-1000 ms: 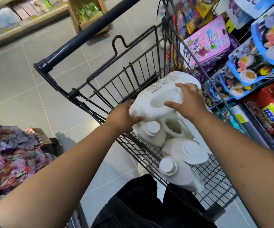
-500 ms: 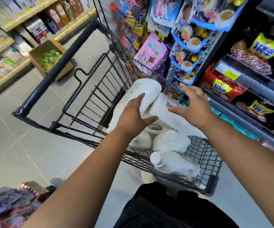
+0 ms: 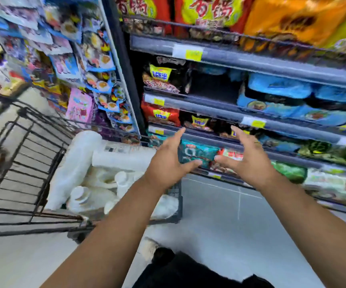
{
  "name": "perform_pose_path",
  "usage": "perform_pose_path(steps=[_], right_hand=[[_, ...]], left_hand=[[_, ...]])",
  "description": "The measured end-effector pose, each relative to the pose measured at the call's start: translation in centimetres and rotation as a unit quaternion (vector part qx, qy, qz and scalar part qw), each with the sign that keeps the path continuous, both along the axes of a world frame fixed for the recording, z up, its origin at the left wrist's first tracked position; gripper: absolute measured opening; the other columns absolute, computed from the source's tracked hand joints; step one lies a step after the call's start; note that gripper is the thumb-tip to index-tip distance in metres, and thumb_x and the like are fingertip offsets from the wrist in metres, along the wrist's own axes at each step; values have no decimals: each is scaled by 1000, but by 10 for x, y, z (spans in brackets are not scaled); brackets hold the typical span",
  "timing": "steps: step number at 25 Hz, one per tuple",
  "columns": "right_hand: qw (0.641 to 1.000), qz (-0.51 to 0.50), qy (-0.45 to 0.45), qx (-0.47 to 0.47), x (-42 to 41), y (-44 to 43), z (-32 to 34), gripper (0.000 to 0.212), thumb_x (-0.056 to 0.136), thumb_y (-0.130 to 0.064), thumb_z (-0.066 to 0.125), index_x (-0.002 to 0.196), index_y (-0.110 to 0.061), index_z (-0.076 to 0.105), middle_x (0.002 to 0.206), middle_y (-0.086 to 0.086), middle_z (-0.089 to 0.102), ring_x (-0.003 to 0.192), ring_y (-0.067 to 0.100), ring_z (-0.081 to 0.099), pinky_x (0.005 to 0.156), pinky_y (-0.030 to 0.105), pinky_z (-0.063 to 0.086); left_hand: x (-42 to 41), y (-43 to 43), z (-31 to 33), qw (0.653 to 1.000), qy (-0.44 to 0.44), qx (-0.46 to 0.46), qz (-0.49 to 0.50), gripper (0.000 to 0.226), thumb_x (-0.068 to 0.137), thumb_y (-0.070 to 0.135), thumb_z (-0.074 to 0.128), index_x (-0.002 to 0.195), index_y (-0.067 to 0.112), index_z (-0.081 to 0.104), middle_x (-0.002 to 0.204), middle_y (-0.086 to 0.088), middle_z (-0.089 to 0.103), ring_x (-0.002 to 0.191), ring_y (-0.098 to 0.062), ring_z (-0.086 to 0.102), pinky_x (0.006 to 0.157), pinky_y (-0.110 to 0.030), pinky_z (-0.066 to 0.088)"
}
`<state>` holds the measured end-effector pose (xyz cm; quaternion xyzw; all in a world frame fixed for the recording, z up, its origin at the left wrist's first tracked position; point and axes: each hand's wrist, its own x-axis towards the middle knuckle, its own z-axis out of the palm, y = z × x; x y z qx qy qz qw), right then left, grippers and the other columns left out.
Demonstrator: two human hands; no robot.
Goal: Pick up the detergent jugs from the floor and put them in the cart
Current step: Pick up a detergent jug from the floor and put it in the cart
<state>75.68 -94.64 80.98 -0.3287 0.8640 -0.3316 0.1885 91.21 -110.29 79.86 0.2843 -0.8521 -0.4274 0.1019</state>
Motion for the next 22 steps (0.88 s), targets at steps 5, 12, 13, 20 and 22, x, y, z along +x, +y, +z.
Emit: perform_pose_path(steps=[5,12,13,20,22], right_hand=[[992,-119,-11,-34,-43,164,18,88,74,-43,79,148,-34,32,147,4,35,136,20,37,108,28,30],[939,-329,-29,-93,-92,380,33,82,73,-51,77,142,-47,33,149,-3,36,130,20,44,102,44,44],[927,-362,-23,-98,-95,407,33,83,73,-50,77,143,-45,34,146,-2,38,127,20,46,101,42,44],[833,-543,0,-109,-130,555,33,82,75,-37,80,144,-34,36,140,6,43,107,18,51,85,29,41],[808,-580,5,-106,-150,589,34,83,75,-38,79,145,-35,35,140,6,42,107,18,50,88,34,46]], left_hand=[[-84,138,19,994,1,14,-112,96,74,42,80,150,38,21,151,0,37,136,-15,40,111,-30,34],[-200,323,46,958,1,-4,-286,96,74,47,78,150,38,20,155,6,33,141,-12,34,112,-28,29],[-216,347,49,948,-4,-15,-317,95,75,47,77,150,38,19,155,6,33,141,-13,33,109,-25,27],[-341,489,42,881,0,0,-473,93,73,46,79,148,40,24,154,4,34,140,-15,34,115,-36,31],[-383,528,40,862,3,12,-507,91,74,47,79,148,38,26,153,5,36,138,-14,37,114,-38,33]])
